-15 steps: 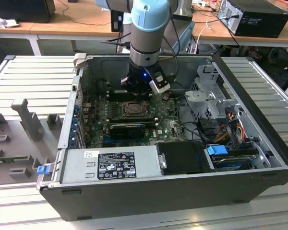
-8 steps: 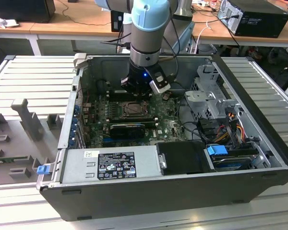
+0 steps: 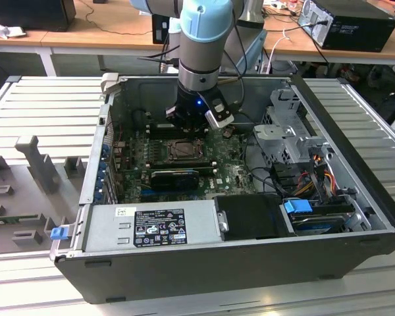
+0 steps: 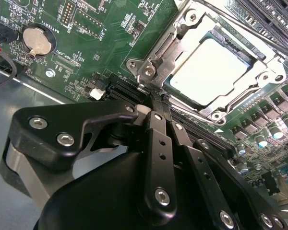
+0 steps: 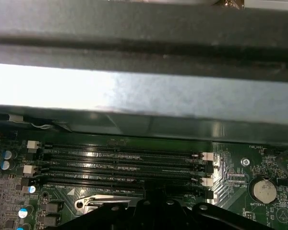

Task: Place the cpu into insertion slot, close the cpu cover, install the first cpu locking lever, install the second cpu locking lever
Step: 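Install the first cpu locking lever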

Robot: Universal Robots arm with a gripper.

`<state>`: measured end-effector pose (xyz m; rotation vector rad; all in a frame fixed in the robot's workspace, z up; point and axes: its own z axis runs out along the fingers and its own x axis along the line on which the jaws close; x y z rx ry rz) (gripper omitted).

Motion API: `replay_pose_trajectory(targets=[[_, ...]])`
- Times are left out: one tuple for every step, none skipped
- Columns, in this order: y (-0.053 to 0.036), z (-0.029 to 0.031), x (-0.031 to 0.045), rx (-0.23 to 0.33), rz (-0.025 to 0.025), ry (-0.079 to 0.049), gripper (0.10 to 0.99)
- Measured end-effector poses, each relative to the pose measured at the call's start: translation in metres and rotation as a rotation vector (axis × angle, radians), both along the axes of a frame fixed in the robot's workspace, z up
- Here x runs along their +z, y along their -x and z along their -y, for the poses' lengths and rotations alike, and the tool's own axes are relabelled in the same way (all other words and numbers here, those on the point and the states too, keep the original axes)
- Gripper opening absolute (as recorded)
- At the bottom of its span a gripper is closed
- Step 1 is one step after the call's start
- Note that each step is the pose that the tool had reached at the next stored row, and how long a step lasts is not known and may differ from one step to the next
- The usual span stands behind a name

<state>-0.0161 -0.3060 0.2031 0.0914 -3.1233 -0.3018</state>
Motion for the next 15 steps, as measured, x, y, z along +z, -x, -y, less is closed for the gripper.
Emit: replay_pose_trajectory(targets=[[0.0, -0.0001, 0.0001, 0.0, 0.0, 0.001, 0.106], [0.0001, -0.0006, 0.0001, 0.0, -0.0002, 0.005, 0.106], [0.0001, -0.001, 0.0, 0.0, -0.0002, 0.006, 0.106], [0.0, -0.0018, -0.0003, 0.0, -0.0001, 0.01, 0.106], [0.0, -0.0027, -0.0007, 0.0, -0.0002, 0.013, 0.106], [-0.0001, -0.0033, -0.001, 0.0, -0.0002, 0.014, 0.106], [-0.0001, -0.0033, -0.001, 0.0, -0.0001, 0.015, 0.106], [-0.0001, -0.0033, -0.0009, 0.0, -0.0001, 0.015, 0.106], [-0.0001, -0.0033, 0.0, 0.0, -0.0001, 0.015, 0.106], [0.0, -0.0033, 0.001, 0.0, 0.0, 0.015, 0.106], [0.0, -0.0034, 0.0016, 0.0, -0.0001, 0.015, 0.106], [-0.0001, -0.0034, 0.0015, 0.0, 0.0, 0.015, 0.106], [0.0, -0.0037, 0.0014, 0.0, 0.0, 0.019, 0.106], [0.0, -0.0041, 0.001, 0.0, -0.0001, 0.022, 0.106], [0.0, -0.0045, 0.0006, 0.0, -0.0001, 0.024, 0.106]])
